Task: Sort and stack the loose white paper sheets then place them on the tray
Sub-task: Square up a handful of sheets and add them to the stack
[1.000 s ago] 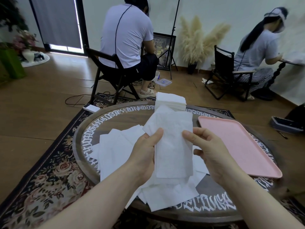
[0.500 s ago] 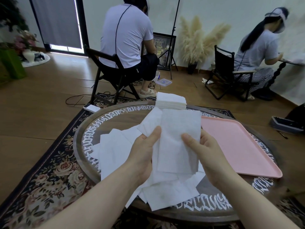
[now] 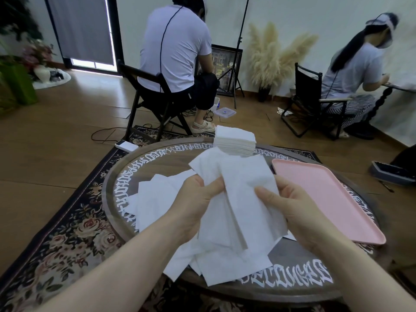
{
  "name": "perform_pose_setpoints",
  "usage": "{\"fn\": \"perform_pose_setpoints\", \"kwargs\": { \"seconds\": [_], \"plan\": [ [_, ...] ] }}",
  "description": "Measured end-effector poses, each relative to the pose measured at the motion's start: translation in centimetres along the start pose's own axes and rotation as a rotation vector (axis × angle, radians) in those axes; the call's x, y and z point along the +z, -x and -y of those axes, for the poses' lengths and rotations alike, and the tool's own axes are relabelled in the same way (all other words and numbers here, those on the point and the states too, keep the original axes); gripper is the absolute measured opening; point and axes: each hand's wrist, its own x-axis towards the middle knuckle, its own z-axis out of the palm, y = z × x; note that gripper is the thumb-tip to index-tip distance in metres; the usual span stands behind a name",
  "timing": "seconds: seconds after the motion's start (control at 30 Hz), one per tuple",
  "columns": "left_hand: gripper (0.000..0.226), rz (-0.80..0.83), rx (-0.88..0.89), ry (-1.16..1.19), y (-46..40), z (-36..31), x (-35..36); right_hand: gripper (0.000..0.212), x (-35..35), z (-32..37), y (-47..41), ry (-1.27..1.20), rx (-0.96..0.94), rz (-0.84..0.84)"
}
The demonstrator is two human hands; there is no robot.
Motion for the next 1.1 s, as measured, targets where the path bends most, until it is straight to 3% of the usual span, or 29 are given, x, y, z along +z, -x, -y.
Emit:
{"fn": "perform_pose_setpoints", "kwargs": {
  "seconds": [0.23,0.4,0.53,0.77,0.93,1.1],
  "plan": [
    [0.029,0.023,-0.028,0.062,0.11,-0.01,0.21,0.035,0.72,-0.4,0.21,0.054,-0.012,-0.095],
    [0.018,0.049,-0.038,0.102,0.04,-0.12,0.11,0.032,0.7,-0.41,0.19,0.103,-0.027,-0.104],
    [0.029,0.049,-0.042,0.095,0.18,-0.18,0.27,0.032,0.59,-0.57,0.16,0.116,-0.023,-0.102],
    [0.024,0.065,-0.005,0.091,0.32,0.06,0.35,0.066,0.94,-0.28,0.16,0.204,-0.008,-0.235],
    [0.021,0.047,0.018,0.108,0.34,0.08,0.36,0.048,0.8,-0.07,0.34,0.136,0.068,-0.186],
    [0.013,-0.025,0.062,0.026,0.12,0.34,0.38,0.035,0.9,-0.09,0.41,0.147,-0.073,-0.21]
  ]
}}
